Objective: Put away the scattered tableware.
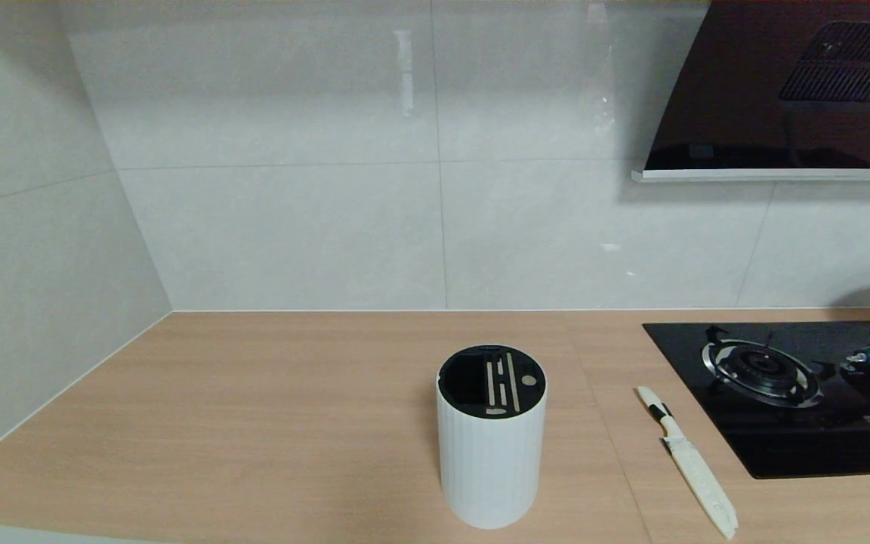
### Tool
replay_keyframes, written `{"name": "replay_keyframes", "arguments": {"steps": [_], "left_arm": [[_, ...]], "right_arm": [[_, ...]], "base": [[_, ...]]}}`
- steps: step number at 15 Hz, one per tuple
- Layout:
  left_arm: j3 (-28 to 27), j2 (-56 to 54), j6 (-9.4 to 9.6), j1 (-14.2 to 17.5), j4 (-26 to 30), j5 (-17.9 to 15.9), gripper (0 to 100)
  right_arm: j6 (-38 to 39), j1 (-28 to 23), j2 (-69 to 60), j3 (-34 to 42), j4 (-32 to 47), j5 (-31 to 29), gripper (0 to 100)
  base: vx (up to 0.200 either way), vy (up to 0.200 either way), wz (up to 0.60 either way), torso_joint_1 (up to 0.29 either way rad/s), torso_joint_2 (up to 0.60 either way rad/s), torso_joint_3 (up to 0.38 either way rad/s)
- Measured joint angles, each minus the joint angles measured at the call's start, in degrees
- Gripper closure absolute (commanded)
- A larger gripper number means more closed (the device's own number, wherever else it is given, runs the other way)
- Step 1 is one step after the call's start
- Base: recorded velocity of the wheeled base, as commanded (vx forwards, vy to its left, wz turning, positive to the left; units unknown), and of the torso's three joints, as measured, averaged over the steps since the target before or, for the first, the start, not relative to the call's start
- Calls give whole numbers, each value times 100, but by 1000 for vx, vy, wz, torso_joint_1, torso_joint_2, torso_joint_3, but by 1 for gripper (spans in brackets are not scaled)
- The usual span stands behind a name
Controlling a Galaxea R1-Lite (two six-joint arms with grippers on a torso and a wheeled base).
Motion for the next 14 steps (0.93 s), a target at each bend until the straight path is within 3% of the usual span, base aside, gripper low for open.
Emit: {"name": "replay_keyframes", "arguments": {"steps": [9,14], "left_arm": [[0,0,-9,0,2,0,0],[0,0,-11,0,0,0,0]], "right_arm": [[-456,2,15,-74,22,155,0],[-216,199,905,-1213,57,369,0]], "base": [[0,0,0,0,0,0],[0,0,0,0,0,0]]}}
